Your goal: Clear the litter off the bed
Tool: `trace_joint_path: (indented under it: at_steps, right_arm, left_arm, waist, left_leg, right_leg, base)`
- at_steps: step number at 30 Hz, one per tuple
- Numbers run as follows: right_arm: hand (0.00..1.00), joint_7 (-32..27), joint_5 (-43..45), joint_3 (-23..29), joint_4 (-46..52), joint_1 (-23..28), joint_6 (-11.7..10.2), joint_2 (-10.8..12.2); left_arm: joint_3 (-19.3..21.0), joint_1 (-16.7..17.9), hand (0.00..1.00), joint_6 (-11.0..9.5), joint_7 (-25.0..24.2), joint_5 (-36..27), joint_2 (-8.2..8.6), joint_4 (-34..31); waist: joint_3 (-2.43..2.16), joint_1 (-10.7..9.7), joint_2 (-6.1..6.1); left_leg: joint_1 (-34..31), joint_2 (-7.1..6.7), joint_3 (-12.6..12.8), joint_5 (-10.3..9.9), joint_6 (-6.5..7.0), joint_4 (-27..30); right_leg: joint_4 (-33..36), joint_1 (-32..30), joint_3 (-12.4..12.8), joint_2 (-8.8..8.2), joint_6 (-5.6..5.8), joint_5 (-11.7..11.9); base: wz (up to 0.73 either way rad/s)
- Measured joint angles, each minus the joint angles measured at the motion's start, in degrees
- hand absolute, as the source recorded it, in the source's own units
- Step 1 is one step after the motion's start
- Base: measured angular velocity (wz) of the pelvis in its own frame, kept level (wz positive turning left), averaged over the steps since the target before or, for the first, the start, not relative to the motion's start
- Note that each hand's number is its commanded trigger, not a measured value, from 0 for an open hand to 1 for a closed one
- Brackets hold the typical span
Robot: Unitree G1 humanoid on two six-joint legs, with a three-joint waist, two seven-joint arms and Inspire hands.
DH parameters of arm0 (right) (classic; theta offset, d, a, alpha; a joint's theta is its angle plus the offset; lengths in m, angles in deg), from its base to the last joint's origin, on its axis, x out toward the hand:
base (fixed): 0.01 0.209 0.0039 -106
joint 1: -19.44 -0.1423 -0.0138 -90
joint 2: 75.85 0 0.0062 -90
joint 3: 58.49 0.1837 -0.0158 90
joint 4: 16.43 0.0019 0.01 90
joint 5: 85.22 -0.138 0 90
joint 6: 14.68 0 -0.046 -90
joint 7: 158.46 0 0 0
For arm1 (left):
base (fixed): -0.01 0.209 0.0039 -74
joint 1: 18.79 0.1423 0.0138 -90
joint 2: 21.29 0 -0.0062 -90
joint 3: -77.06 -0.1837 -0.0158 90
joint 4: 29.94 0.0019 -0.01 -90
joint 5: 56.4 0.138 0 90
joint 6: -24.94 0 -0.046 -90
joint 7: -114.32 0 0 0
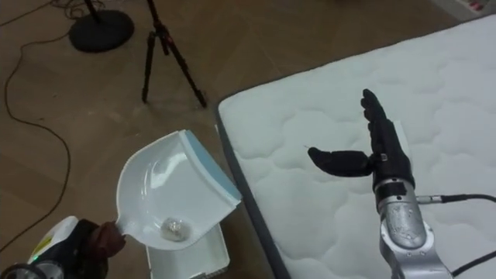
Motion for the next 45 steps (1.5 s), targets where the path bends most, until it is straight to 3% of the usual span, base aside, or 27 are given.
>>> trace_joint_path:
  at_steps: [1,2,3,5,7,8,10,11,13,15,16,17,18,20,24,29,30,31,32,33,39,42,45]
  right_arm:
    - [0.00,-0.1,0.1,-0.1,-0.1,0.0,0.0,0.0]
    - [0.00,-0.1,0.1,-0.2,-1.0,0.2,-0.1,0.0]
    - [0.00,0.0,0.4,-0.2,-2.2,0.1,0.0,0.1]
    - [0.00,0.2,1.6,-0.5,-2.5,0.3,0.5,0.5]
    - [0.00,0.0,1.6,-0.6,-2.9,0.3,0.4,0.6]
    - [0.00,-0.3,1.6,-0.6,-3.4,0.3,0.4,0.6]
    - [0.00,-0.6,1.6,-0.5,-4.2,0.3,0.4,0.6]
    - [0.00,-0.6,1.7,-0.4,-4.2,0.3,0.4,0.6]
    - [0.00,-0.6,2.3,-0.3,-4.2,0.2,0.4,0.7]
    - [0.00,-0.6,2.3,-0.3,-4.2,0.0,0.4,0.7]
    - [0.00,-0.7,2.3,-0.2,-4.2,0.0,0.4,0.7]
    - [0.00,-0.7,2.3,-0.2,-4.2,0.0,0.4,0.7]
    - [0.00,-0.7,2.2,-0.2,-4.2,0.0,0.4,0.7]
    - [0.00,-0.6,2.1,-0.2,-4.2,-0.2,0.3,0.6]
    - [0.00,-0.2,1.8,-0.2,-4.2,-1.0,0.0,0.6]
    - [0.00,0.3,2.5,-0.4,-8.7,-4.0,-1.7,0.3]
    - [0.00,0.4,3.4,-0.4,-10.5,-4.8,-2.0,0.2]
    - [0.00,0.7,4.1,-0.4,-11.8,-5.0,-2.1,0.2]
    - [0.00,0.9,4.3,-0.4,-12.7,-5.1,-2.6,0.2]
    - [0.00,1.4,4.3,-0.4,-13.7,-5.4,-2.9,0.2]
    - [0.00,2.0,4.8,-0.5,-16.8,-6.9,-4.9,0.1]
    - [0.00,2.1,6.1,-0.4,-17.4,-7.2,-5.5,0.0]
    - [0.00,2.0,7.3,-0.6,-17.5,-6.8,-5.5,0.0]
  left_arm:
    - [0.0,-0.2,1.00,0.0,0.0,0.0,-0.04,0.0]
    - [-0.2,-0.7,1.00,-0.1,-0.2,0.0,-0.20,0.0]
    - [-0.2,-1.5,1.00,-0.2,-0.6,0.1,-0.31,0.0]
    - [-0.2,-2.2,1.00,-0.3,-1.0,0.1,-1.20,0.0]
    - [-0.3,-2.8,1.00,-1.0,-1.6,0.0,-2.87,-0.1]
    - [-0.4,-3.1,1.00,-1.0,-1.9,0.0,-3.24,-0.1]
    - [-0.8,-3.9,1.00,-1.2,-2.5,0.0,-4.50,-0.1]
    - [-0.8,-4.0,1.00,-1.2,-2.7,0.1,-4.62,-0.1]
    - [-0.8,-4.2,1.00,-1.2,-3.7,0.1,-4.91,-0.1]
    - [-0.8,-4.2,1.00,-1.2,-4.1,0.1,-4.97,-0.1]
    - [-0.8,-4.3,1.00,-1.2,-4.4,0.1,-5.02,-0.1]
    - [-0.8,-4.7,1.00,-1.2,-4.6,0.1,-5.16,-0.1]
    - [-0.8,-5.3,1.00,-1.2,-4.6,0.0,-5.17,0.1]
    - [-1.3,-5.8,1.00,-1.2,-4.3,0.1,-5.12,0.6]
    - [-2.0,-6.2,1.00,-0.8,-4.3,1.8,-5.06,1.9]
    - [-2.5,-6.6,1.00,-0.2,-4.2,2.4,-5.84,4.3]
    - [-2.6,-6.6,1.00,-0.2,-4.2,2.4,-5.89,5.0]
    - [-2.6,-6.6,1.00,0.0,-4.2,2.4,-5.98,5.7]
    - [-2.8,-6.6,1.00,0.1,-4.2,2.4,-6.12,6.1]
    - [-3.5,-6.7,1.00,0.1,-4.2,2.4,-6.86,6.7]
    - [-6.6,-12.0,1.00,0.4,-4.5,2.6,-9.50,12.5]
    - [-6.8,-14.3,1.00,0.2,-4.4,3.7,-9.72,13.1]
    - [-7.0,-15.9,1.00,0.1,-4.4,5.3,-11.00,14.0]
  waist:
    - [0.10,-0.1,0.17]
    - [0.14,-0.4,0.29]
    - [0.17,0.0,0.32]
    - [0.30,-0.2,0.57]
    - [0.28,-1.9,-0.07]
    - [0.28,-2.3,-0.15]
    - [0.07,-3.6,-0.84]
    - [-0.06,-3.5,-1.02]
    - [-0.10,-3.4,-1.03]
    - [-0.08,-2.9,-0.91]
    - [-0.11,-3.1,-0.65]
    - [0.04,-3.3,-0.39]
    - [0.13,-3.4,-0.16]
    - [0.13,-2.7,-0.16]
    - [0.29,-1.3,0.13]
    - [1.01,-1.3,1.53]
    - [1.09,-1.3,1.94]
    - [1.03,-1.5,2.05]
    - [0.97,-1.7,2.11]
    - [0.85,-1.9,2.38]
    - [0.74,-3.5,3.66]
    - [0.67,-3.6,4.78]
    - [0.63,-3.5,5.44]
  left_leg:
    - [0.3,-0.32,-0.6,-0.1,0.15,0.0]
    - [0.8,-1.14,-2.3,-0.2,0.82,0.0]
    - [1.0,-2.20,-4.8,0.0,1.20,-0.1]
    - [1.6,-2.74,-7.2,0.6,1.16,-0.4]
    - [2.2,-4.57,-11.5,1.4,1.05,-0.8]
    - [2.2,-4.87,-12.3,1.5,0.88,-0.9]
    - [2.2,-6.37,-15.5,2.2,0.44,-0.8]
    - [2.2,-6.58,-15.7,2.2,0.45,-0.7]
    - [2.0,-7.49,-17.0,1.9,0.60,-0.2]
    - [1.2,-7.68,-16.7,1.6,0.48,0.0]
    - [1.0,-7.31,-16.0,1.3,0.45,0.0]
    - [0.5,-6.03,-12.6,0.9,0.56,-0.2]
    - [-0.1,-4.14,-7.6,0.3,0.68,-0.3]
    - [0.0,-3.46,-5.7,-0.1,0.85,-0.5]
    - [0.0,-3.48,-6.0,-0.9,1.85,-0.2]
    - [0.2,-4.03,-6.0,-1.6,1.16,-0.2]
    - [0.1,-4.31,-6.0,-1.8,-0.54,-0.4]
    - [0.2,-4.60,-6.0,-2.2,-4.76,-0.9]
    - [0.4,-4.66,-5.9,-2.1,-6.09,-1.5]
    - [0.5,-4.67,-5.8,-1.7,-6.50,-2.4]
    - [-1.3,-4.54,-5.4,-0.6,-4.55,-2.6]
    - [-2.8,-4.56,-5.3,-0.3,-4.21,-2.5]
    - [-3.5,-4.58,-5.3,-0.2,-4.04,-2.9]
  right_leg:
    - [1.9,-0.8,0.5,-0.38,0.01,0.0]
    - [5.7,-2.8,3.3,-0.75,0.03,-0.7]
    - [8.5,-5.4,7.0,0.05,-0.37,-1.5]
    - [8.4,-8.3,9.3,2.07,-0.96,-1.9]
    - [5.0,-11.6,11.9,3.86,-1.19,-1.7]
    - [3.9,-12.3,12.4,4.14,-1.44,-1.4]
    - [0.2,-14.3,14.9,4.94,-1.86,1.3]
    - [-0.8,-14.8,15.3,5.18,-2.15,1.9]
    - [-2.6,-14.5,16.0,5.24,-3.06,5.6]
    - [-2.6,-14.5,15.8,5.03,-3.44,8.3]
    - [-2.7,-14.5,15.3,5.01,-3.52,8.3]
    - [-2.5,-14.4,14.3,4.82,-4.01,8.0]
    - [-2.2,-14.4,13.2,4.74,-4.17,7.3]
    - [-1.8,-14.7,13.0,4.74,-4.14,6.7]
    - [-1.6,-14.7,13.0,4.79,-3.85,6.3]
    - [-1.3,-14.8,12.9,4.25,-3.11,5.7]
    - [-1.3,-14.8,12.7,4.15,-3.09,5.7]
    - [-1.5,-14.8,12.5,3.67,-3.22,5.8]
    - [-1.7,-14.7,12.1,3.41,-3.47,6.0]
    - [-2.1,-14.7,11.5,3.11,-3.60,6.3]
    - [-2.4,-16.4,11.4,3.15,-3.34,5.6]
    - [-1.7,-18.3,11.6,3.01,-3.48,5.5]
    - [-1.3,-19.4,11.7,2.71,-3.61,5.3]
  base:
    - [0.27]
    - [0.19]
    - [0.14]
    - [0.31]
    - [0.66]
    - [0.86]
    - [0.83]
    - [0.56]
    - [0.46]
    - [0.28]
    - [0.38]
    - [0.50]
    - [0.46]
    - [0.14]
    - [-0.01]
    - [0.01]
    - [0.03]
    - [0.03]
    - [0.04]
    - [0.00]
    - [0.09]
    - [-0.04]
    - [-0.02]
